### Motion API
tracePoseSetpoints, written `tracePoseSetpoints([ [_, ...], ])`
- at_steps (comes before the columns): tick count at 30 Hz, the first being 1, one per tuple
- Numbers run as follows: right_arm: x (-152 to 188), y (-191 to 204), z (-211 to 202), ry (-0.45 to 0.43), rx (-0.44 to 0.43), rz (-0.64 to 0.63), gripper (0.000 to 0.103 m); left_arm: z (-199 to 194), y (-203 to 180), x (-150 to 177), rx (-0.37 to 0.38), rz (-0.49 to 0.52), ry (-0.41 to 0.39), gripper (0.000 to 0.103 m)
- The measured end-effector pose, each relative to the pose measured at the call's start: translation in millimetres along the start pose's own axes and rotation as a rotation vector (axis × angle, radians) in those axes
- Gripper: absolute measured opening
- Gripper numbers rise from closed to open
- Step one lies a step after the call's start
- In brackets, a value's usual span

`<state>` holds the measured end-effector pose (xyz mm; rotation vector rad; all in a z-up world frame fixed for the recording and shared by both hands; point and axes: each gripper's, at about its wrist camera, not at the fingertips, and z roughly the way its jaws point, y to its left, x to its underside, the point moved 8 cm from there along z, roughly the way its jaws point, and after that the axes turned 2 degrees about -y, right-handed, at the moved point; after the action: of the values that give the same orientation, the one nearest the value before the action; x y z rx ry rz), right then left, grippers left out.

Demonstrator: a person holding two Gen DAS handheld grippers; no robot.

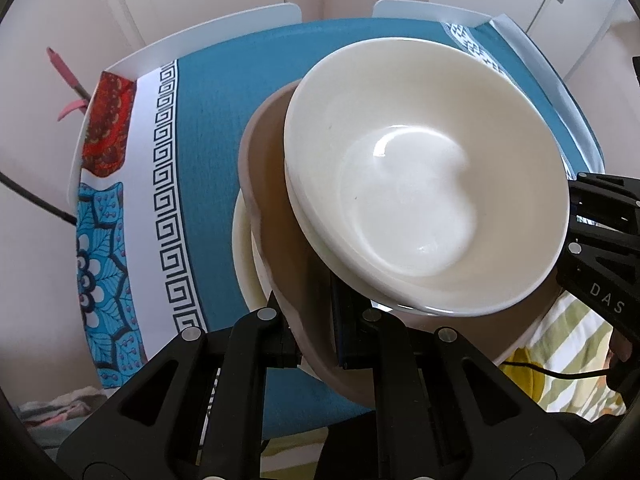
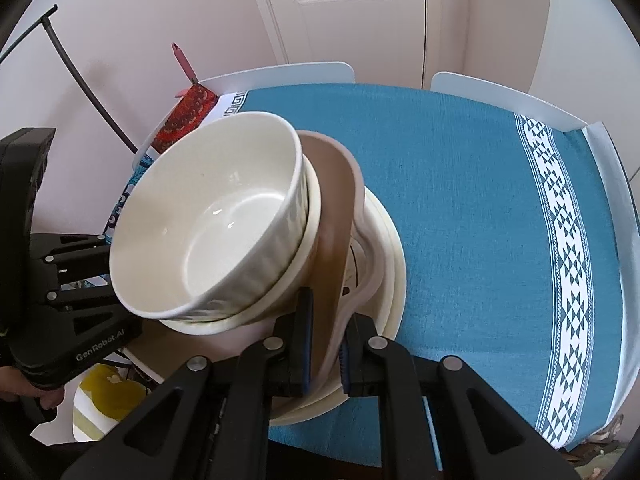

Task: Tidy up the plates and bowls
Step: 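Carry the nested bowls with both tools and lower them onto the plate stack, then open both tools and pull them back from the stack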

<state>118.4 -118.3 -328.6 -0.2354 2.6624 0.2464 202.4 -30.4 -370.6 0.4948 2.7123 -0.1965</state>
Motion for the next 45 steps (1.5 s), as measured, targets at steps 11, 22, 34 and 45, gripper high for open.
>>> tracePoseSetpoints([
  [11, 0.1, -1.4, 12.0, 0.189, -0.013, 0.062, 0.011, 7.5, -1.7, -2.3, 0.044, 0.007, 0.157, 0.013],
  [22, -0.4, -1.4, 22.9, 0.367, -0.048, 0.108, 0.011, 13.0, -7.0, -3.9, 0.131, 0.019, 0.326, 0.026],
  [34, -0.3, 0.8, 26.6, 0.421, -0.079, 0.085, 0.014, 12.3, -20.3, -2.9, 0.203, 0.035, 0.364, 0.053],
  [45, -0.7, 5.3, 18.3, 0.398, -0.136, 0.090, 0.030, -10.3, -17.9, -2.7, 0.292, 0.003, 0.325, 0.078],
])
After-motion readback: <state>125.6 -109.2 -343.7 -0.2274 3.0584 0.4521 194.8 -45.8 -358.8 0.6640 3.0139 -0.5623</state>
